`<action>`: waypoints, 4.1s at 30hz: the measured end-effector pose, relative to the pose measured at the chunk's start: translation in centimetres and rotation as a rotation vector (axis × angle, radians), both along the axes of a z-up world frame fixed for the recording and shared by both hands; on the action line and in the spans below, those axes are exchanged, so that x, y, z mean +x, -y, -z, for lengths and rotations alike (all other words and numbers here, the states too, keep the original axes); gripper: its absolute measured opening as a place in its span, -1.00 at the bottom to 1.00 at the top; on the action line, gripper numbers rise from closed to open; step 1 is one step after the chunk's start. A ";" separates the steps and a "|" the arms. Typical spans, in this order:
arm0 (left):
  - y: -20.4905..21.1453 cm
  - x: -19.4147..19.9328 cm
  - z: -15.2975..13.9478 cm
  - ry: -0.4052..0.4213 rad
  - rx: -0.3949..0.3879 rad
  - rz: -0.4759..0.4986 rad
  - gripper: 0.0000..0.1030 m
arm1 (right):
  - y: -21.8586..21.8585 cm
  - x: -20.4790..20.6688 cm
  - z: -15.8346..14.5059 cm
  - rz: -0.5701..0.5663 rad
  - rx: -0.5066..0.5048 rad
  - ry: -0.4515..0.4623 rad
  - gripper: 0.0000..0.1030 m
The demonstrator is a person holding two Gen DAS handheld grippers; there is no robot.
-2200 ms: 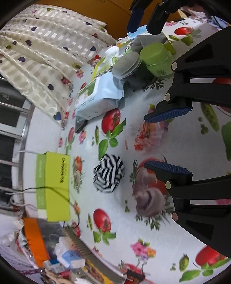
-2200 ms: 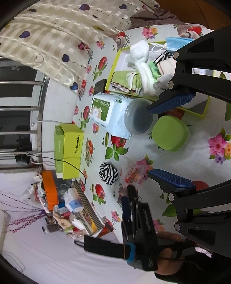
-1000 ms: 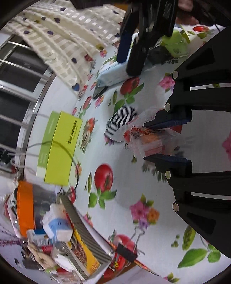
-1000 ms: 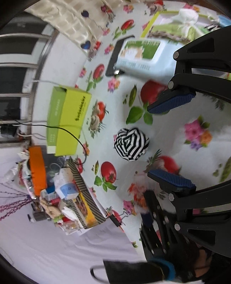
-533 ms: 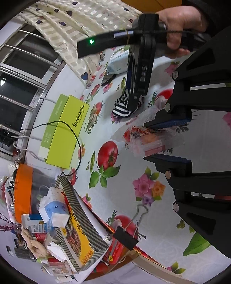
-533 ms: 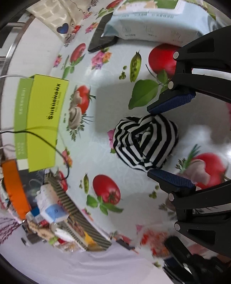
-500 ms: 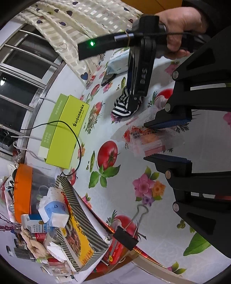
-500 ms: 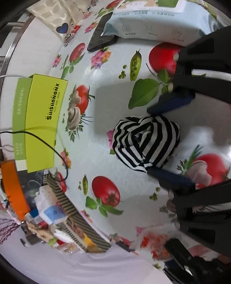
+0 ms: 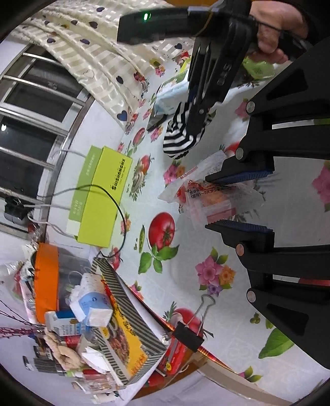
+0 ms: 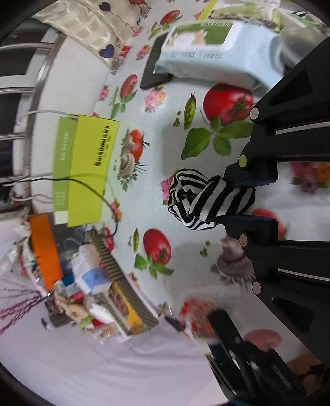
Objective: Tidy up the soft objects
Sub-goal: 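Lift the plastic bag and striped sock with both grippers and carry them over the white box, then lower both items into the white box and open both grippers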
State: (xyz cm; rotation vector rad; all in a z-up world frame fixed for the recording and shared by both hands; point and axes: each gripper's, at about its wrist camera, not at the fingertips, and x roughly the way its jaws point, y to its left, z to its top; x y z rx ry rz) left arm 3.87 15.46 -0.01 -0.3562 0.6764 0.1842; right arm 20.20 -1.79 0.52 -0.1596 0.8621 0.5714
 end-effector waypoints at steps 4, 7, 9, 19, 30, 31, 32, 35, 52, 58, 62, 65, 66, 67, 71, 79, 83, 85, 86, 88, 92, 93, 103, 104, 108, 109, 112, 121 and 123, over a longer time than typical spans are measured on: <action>1.7 -0.6 -1.2 0.013 0.026 0.017 -0.44 | 1.6 -2.8 -2.3 -0.021 0.036 0.048 -0.67; 3.1 -0.9 -2.1 0.025 0.045 0.037 -0.44 | 2.9 -4.7 -3.7 -0.028 0.055 0.083 -0.67; 4.2 -1.0 -2.7 0.033 0.057 0.054 -0.44 | 4.1 -5.9 -4.6 -0.027 0.069 0.104 -0.67; 9.2 -0.9 -5.2 0.063 0.105 0.142 -0.44 | 9.4 -9.3 -6.9 0.020 0.117 0.168 -0.67; 14.1 0.0 -6.4 0.073 0.139 0.228 -0.44 | 14.7 -11.0 -7.6 0.092 0.149 0.202 -0.67; 14.5 0.0 -6.6 0.075 0.142 0.237 -0.44 | 15.0 -11.1 -7.7 0.098 0.151 0.204 -0.67; 14.8 0.1 -6.6 0.076 0.144 0.243 -0.44 | 15.6 -11.3 -7.7 0.106 0.155 0.205 -0.67; 15.9 0.4 -6.9 0.080 0.146 0.265 -0.44 | 16.6 -11.5 -7.8 0.120 0.159 0.209 -0.67; 22.8 2.6 -8.0 0.096 0.160 0.408 -0.44 | 25.9 -12.6 -7.5 0.300 0.174 0.227 -0.67; 25.0 3.6 -7.9 0.090 0.164 0.447 -0.44 | 29.5 -12.5 -6.8 0.372 0.173 0.221 -0.67; 26.2 4.4 -7.6 0.080 0.167 0.473 -0.44 | 30.8 -12.2 -6.2 0.395 0.170 0.209 -0.67; 27.1 5.2 -7.3 0.069 0.173 0.486 -0.44 | 31.3 -11.4 -5.3 0.400 0.161 0.191 -0.67; 27.3 5.4 -7.2 0.066 0.173 0.489 -0.44 | 31.4 -11.2 -5.1 0.400 0.158 0.185 -0.67; 27.4 5.6 -7.0 0.062 0.172 0.491 -0.44 | 31.5 -11.0 -4.9 0.401 0.155 0.180 -0.67; 28.0 6.8 -6.4 0.039 0.172 0.503 -0.44 | 31.6 -9.7 -3.7 0.399 0.139 0.153 -0.67; 29.1 9.7 -4.7 -0.012 0.165 0.526 -0.44 | 31.7 -7.0 -1.3 0.395 0.100 0.100 -0.67; 29.5 10.9 -3.8 -0.039 0.160 0.534 -0.44 | 31.8 -6.1 -0.3 0.391 0.088 0.075 -0.67; 29.8 11.3 -3.4 -0.051 0.161 0.543 -0.44 | 31.8 -5.9 0.1 0.393 0.084 0.062 -0.61; 29.9 11.6 -3.2 -0.058 0.163 0.545 -0.44 | 31.9 -5.8 0.3 0.395 0.081 0.055 -0.57; 30.4 12.1 -2.8 -0.071 0.163 0.557 -0.44 | 32.1 -5.8 0.5 0.401 0.076 0.048 -0.27; 31.2 12.9 -2.2 -0.088 0.166 0.585 -0.43 | 32.3 -6.4 0.1 0.413 0.067 0.058 -0.06; 31.4 13.1 -2.1 -0.093 0.167 0.590 -0.43 | 32.4 -6.5 0.0 0.415 0.065 0.062 -0.04; 32.4 13.7 -1.6 -0.096 0.172 0.626 -0.11 | 33.0 -8.0 -1.0 0.434 0.062 0.094 -0.02; 32.3 13.6 -1.8 -0.090 0.173 0.624 -0.11 | 33.0 -8.1 -1.1 0.436 0.062 0.095 -0.01; 32.1 13.2 -2.2 -0.079 0.183 0.609 -0.10 | 32.9 -8.7 -1.4 0.440 0.056 0.103 0.06; 32.1 13.1 -2.3 -0.075 0.187 0.605 -0.10 | 32.9 -8.9 -1.5 0.442 0.053 0.106 0.11; 32.0 12.5 -2.7 -0.059 0.188 0.600 -0.09 | 32.8 -9.4 -1.8 0.448 0.046 0.115 0.22; 31.4 10.8 -3.5 -0.018 0.159 0.593 -0.09 | 32.0 -10.6 -2.6 0.443 0.022 0.136 0.31; 31.2 10.4 -3.6 -0.009 0.161 0.586 -0.09 | 31.8 -10.8 -2.6 0.442 0.018 0.138 0.31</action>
